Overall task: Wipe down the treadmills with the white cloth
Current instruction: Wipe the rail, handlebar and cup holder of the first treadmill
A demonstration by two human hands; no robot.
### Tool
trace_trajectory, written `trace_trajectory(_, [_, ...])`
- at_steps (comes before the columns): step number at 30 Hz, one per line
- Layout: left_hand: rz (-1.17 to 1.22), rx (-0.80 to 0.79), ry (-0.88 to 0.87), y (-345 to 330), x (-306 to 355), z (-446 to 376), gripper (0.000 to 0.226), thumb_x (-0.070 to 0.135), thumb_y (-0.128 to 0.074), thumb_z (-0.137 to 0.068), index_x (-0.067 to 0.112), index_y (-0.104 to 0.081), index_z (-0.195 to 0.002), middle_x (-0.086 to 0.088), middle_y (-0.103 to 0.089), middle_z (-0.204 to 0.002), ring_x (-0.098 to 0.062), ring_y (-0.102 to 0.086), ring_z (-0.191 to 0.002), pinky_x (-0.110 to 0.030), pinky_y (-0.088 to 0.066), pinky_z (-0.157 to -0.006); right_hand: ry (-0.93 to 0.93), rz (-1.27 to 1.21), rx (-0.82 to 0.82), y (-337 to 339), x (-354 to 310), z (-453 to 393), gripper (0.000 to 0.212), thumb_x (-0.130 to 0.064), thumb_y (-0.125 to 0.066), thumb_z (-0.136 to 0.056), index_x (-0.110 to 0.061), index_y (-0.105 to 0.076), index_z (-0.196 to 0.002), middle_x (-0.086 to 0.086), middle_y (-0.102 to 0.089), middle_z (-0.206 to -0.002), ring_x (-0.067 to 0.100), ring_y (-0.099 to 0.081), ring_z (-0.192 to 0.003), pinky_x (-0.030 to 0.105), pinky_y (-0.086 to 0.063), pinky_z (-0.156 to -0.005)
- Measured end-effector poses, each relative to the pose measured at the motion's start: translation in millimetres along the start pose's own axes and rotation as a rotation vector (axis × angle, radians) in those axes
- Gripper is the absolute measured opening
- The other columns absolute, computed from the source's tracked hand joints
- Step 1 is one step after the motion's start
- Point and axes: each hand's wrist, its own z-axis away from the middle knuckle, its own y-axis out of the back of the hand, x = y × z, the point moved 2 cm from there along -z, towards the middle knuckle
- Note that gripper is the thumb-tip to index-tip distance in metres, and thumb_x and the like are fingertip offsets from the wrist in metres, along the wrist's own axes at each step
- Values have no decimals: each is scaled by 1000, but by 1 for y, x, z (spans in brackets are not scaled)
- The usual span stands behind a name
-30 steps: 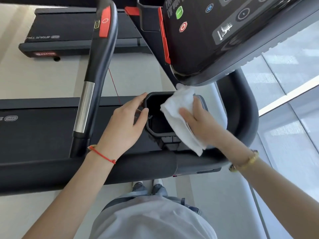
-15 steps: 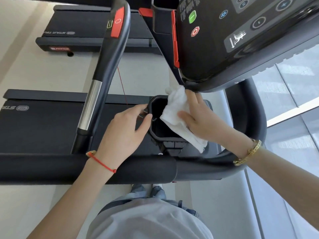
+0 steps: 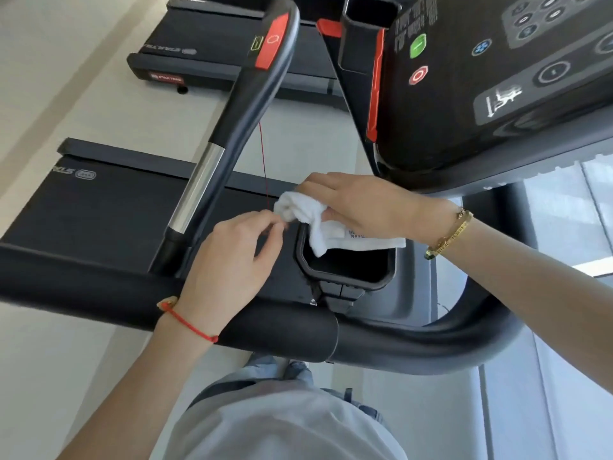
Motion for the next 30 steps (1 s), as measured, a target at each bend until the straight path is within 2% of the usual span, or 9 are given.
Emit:
trace_trajectory(2, [-13,41,12,1,-1,2,22,27,-47,-101,19,-66,-94,9,-70,-90,-13,-63,-71,-41,-54,-65,103,28,3,-2,-5,-3,40,-18,-56,-93,-12,-50,-132,4,-55,-127,26,-53,-109,42,-50,-89])
trace_trajectory(5, [-32,126,26,4,-1,3,24,25,-48,-101,14,-60,-84,5,-66,-77,-14,-64,-69,-39,-52,-62,272,47,36,-10,-18,1,38,-17,-56,-93,-3,-55,-129,11,-57,-128,34,-48,-123,46,-33,-112])
trace_trajectory(8, [-23,185,56,5,-3,0,21,25,-50,-100,12,-62,-89,4,-66,-82,-14,-65,-74,-39,-54,-65,322,10,26,-11,-26,4,41,-28,-38,-102,-5,-54,-132,11,-55,-131,34,-44,-129,48,-25,-116])
trace_trajectory(10, [0,180,56,3,-2,-2,20,26,-50,-99,13,-65,-101,5,-67,-92,-11,-66,-82,-38,-56,-72,307,20,44,-8,-21,0,41,-31,-38,-102,-6,-58,-128,9,-59,-127,32,-49,-124,45,-31,-113])
trace_trajectory(13, [10,155,47,-2,0,-4,29,30,-48,-99,16,-64,-118,6,-67,-104,-8,-65,-93,-40,-57,-80,177,68,57,-7,-10,-5,38,-32,-44,-95,-12,-59,-125,5,-60,-118,28,-56,-106,39,-47,-89])
trace_trajectory(16, [20,99,49,-6,2,-4,35,36,-45,-100,22,-61,-128,9,-66,-112,-7,-64,-99,-40,-57,-84,-79,-20,87,-7,-3,0,40,-33,-46,-94,-19,-50,-132,2,-55,-114,25,-56,-94,33,-41,-65])
trace_trajectory(19, [51,49,53,-9,6,-3,46,46,-42,-97,28,-55,-137,11,-64,-122,-6,-63,-104,-41,-56,-87,-327,-44,102,-8,-1,6,39,-38,-46,-98,-18,-44,-132,4,-58,-110,32,-60,-90,35,-41,-66])
trace_trajectory(25, [71,-59,33,-14,15,-7,53,47,-44,-97,30,-46,-147,12,-59,-134,-5,-61,-109,-39,-54,-94,-575,123,228,-17,-16,29,41,-42,-51,-97,-6,-51,-118,14,-61,-94,37,-64,-79,33,-31,-57])
trace_trajectory(30, [72,-145,20,-17,16,-14,56,38,-50,-99,23,-40,-152,7,-54,-142,-5,-54,-120,-35,-48,-104,-784,-144,208,-18,-36,66,53,-33,-44,-101,-13,-26,-146,14,-47,-130,36,-60,-100,29,-32,-68])
